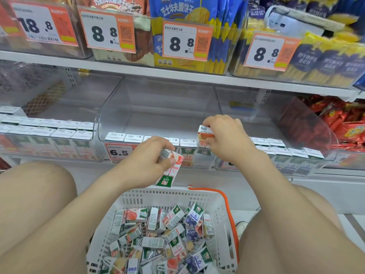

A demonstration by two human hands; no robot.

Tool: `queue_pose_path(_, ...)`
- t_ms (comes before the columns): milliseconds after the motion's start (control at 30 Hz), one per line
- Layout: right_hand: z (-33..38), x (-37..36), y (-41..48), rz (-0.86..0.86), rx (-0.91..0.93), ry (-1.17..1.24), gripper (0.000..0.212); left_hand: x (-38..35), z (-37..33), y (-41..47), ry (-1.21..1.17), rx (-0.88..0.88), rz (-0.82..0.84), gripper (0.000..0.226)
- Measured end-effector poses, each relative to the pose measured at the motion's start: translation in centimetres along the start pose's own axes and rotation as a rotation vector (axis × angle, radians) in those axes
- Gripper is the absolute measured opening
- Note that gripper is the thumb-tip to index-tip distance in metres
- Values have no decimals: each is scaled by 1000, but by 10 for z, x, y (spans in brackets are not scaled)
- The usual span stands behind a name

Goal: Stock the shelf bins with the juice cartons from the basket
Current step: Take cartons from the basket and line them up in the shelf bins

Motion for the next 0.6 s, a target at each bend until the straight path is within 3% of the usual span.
queue_pose_path(100,0,2,-1,7,-18,76,40,0,2,4,-7,-5,-7,33)
queue_pose_path(300,1,39,-11,-176,-47,649,42,4,-1,9,-95,-13,-65,33)
queue_pose_path(467,9,31,-18,-30,-116,884,51,8,-22,2,-277,-119,-80,82)
queue_pose_path(533,11,19,-20,30,-188,968,49,10,-29,-1,-283,-155,-79,84)
queue_pose_path(600,11,6,-22,80,-274,1033,47,11,-28,0,-238,-176,-101,69)
Point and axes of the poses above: each hand's wrist, its own y-axis towards the middle knuckle, its own x-axis out of the back of the hand, z = x × y, the point moved 9 cm from there along y, towards the middle knuckle, and after that the axes turned 1 degree about x, right-handed, at the moved point
